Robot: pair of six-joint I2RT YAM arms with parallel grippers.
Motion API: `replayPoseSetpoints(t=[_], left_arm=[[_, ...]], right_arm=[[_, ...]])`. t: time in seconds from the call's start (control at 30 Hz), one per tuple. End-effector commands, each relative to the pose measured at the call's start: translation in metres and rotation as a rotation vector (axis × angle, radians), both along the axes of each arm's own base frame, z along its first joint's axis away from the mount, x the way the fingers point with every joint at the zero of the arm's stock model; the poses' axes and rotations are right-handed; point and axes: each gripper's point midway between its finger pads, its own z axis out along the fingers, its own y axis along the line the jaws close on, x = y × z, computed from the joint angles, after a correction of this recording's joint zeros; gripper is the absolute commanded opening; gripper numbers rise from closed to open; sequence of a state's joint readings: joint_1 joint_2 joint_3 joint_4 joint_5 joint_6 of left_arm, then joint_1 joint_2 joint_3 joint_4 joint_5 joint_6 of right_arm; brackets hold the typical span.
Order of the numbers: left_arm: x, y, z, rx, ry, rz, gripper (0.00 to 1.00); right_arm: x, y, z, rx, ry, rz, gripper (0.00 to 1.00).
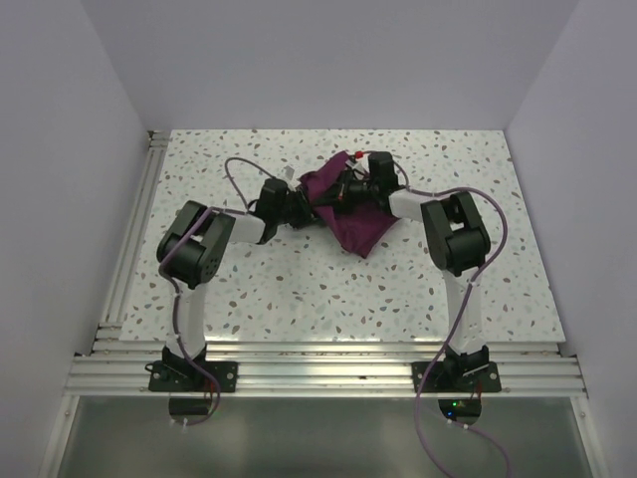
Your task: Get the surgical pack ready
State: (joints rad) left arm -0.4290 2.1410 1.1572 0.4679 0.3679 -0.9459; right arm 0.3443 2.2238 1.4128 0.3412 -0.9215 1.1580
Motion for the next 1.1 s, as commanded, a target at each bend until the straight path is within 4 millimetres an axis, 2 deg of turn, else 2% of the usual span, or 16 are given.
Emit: replayPoseSetpoints(t=[0.0, 0.07, 0.1, 0.23, 0.27, 0.37, 0.4, 0.47, 0.5, 0.53, 0.6, 0.63, 0.73, 0.83, 1.0, 1.07], left_arm=[[-0.008, 0.024, 0.030, 0.085, -0.086, 0.090, 0.28], [-0.025, 0.038, 0.031, 0.101, -0.088, 0.114, 0.36], [-0.028, 0.042, 0.032, 0.116, -0.096, 0.112, 0.39], [-0.058, 0.059, 0.028, 0.188, -0.064, 0.096, 0.41], [-0.063, 0.064, 0.030, 0.197, -0.068, 0.100, 0.42], [-0.072, 0.086, 0.048, 0.234, -0.111, 0.145, 0.45], [-0.073, 0.091, 0.053, 0.252, -0.129, 0.146, 0.46], [-0.074, 0.106, 0.068, 0.286, -0.150, 0.164, 0.46], [-0.076, 0.110, 0.071, 0.297, -0.145, 0.163, 0.46], [-0.076, 0.113, 0.084, 0.293, -0.175, 0.170, 0.47], [-0.078, 0.121, 0.092, 0.320, -0.190, 0.184, 0.47], [-0.078, 0.124, 0.103, 0.321, -0.213, 0.194, 0.47], [-0.078, 0.131, 0.114, 0.346, -0.238, 0.212, 0.47], [-0.075, 0.136, 0.121, 0.375, -0.255, 0.225, 0.47], [-0.065, 0.140, 0.131, 0.395, -0.270, 0.229, 0.47], [-0.058, 0.141, 0.133, 0.398, -0.269, 0.232, 0.47]], right_arm=[[-0.017, 0.007, 0.016, -0.108, -0.053, 0.075, 0.13], [-0.013, 0.006, 0.025, -0.130, -0.112, 0.079, 0.15], [-0.014, 0.002, 0.019, -0.170, -0.086, 0.069, 0.16], [-0.018, 0.000, 0.018, -0.220, -0.122, 0.068, 0.26], [-0.022, 0.001, 0.022, -0.231, -0.163, 0.087, 0.37], [-0.039, 0.005, 0.027, -0.276, -0.211, 0.146, 0.55], [-0.045, 0.007, 0.042, -0.271, -0.249, 0.159, 0.58], [-0.054, 0.003, 0.053, -0.288, -0.283, 0.183, 0.62], [-0.059, 0.000, 0.071, -0.291, -0.323, 0.182, 0.64], [-0.058, -0.006, 0.079, -0.311, -0.347, 0.171, 0.65], [-0.050, -0.025, 0.086, -0.371, -0.378, 0.115, 0.65], [-0.049, -0.032, 0.099, -0.376, -0.408, 0.089, 0.66], [-0.038, -0.049, 0.105, -0.460, -0.443, 0.039, 0.67], [-0.031, -0.053, 0.096, -0.516, -0.451, 0.034, 0.68], [-0.021, -0.049, 0.052, -0.610, -0.438, 0.040, 0.68], [-0.024, -0.041, 0.026, -0.629, -0.415, 0.065, 0.68]])
